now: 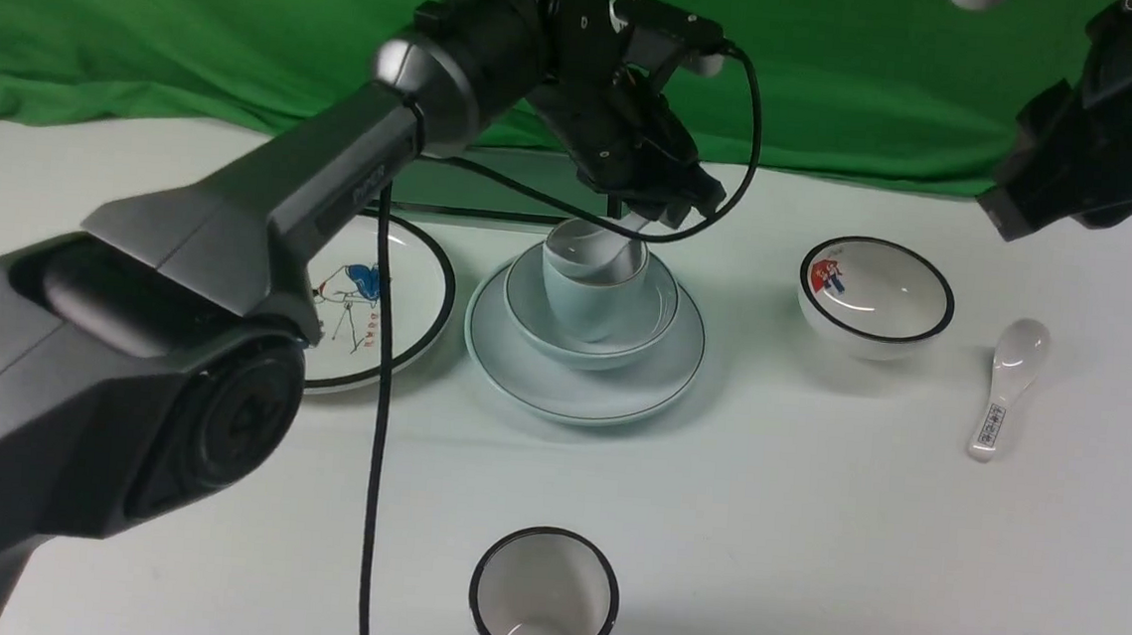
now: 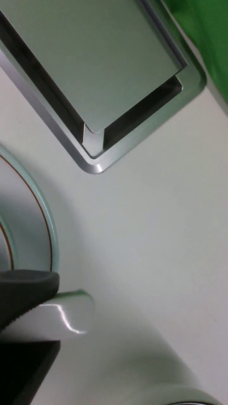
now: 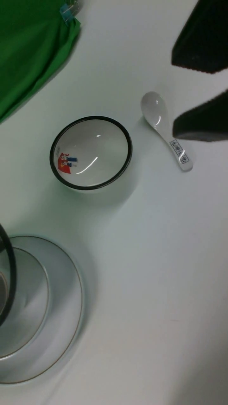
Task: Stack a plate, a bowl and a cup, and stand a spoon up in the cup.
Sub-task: Use the left arm to grab a blue soup spoon
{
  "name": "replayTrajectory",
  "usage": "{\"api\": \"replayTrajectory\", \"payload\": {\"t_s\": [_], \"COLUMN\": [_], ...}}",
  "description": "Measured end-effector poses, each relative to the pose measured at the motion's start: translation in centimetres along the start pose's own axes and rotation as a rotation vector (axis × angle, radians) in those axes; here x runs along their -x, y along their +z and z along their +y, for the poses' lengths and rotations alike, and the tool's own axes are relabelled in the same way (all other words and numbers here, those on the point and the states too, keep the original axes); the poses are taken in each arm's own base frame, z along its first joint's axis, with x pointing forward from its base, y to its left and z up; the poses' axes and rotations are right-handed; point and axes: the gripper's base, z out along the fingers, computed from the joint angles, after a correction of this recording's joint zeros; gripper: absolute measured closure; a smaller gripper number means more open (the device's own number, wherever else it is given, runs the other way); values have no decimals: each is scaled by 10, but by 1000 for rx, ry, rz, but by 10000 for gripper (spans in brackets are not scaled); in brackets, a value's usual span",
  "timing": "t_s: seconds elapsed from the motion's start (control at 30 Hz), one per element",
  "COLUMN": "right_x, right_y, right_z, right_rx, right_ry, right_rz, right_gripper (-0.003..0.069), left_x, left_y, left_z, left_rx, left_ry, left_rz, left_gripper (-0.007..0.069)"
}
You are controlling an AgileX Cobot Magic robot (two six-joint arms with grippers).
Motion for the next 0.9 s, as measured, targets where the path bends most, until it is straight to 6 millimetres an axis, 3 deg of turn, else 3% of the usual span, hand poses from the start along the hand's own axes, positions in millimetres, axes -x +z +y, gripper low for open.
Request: {"api": "replayTrajectory", "payload": {"t_s": [0.03, 0.2, 0.37, 0.43, 0.47, 0.5, 0.53, 0.63, 0.9], "right_x": [0, 0, 0, 0, 0, 0, 0, 0, 0], "right_y": [0, 0, 0, 0, 0, 0, 0, 0, 0], "right_z": [0, 0, 0, 0, 0, 0, 0, 0, 0], "right_rx": [0, 0, 0, 0, 0, 0, 0, 0, 0], "right_ry": [0, 0, 0, 0, 0, 0, 0, 0, 0], "right_rz": [0, 0, 0, 0, 0, 0, 0, 0, 0], "right_gripper": [382, 382, 382, 382, 382, 382, 382, 382, 382], "left_x": [0, 1, 15, 33, 33, 42, 47, 53, 42], "left_y": [0, -4, -37, -79, -79, -107, -123, -154, -135], "left_z": [0, -1, -6, -14, -14, -21, -25, -35, -39], "left_rx": [-7, -17, -16, -7, -7, -10, -20, -71, -184], "left_ry": [-3, -6, 11, 33, 35, 63, 80, 116, 113], "left_rz": [-3, 6, -30, -98, -98, -142, -164, -206, -182], "left_gripper": [538, 536, 536, 536, 536, 536, 536, 536, 536]}}
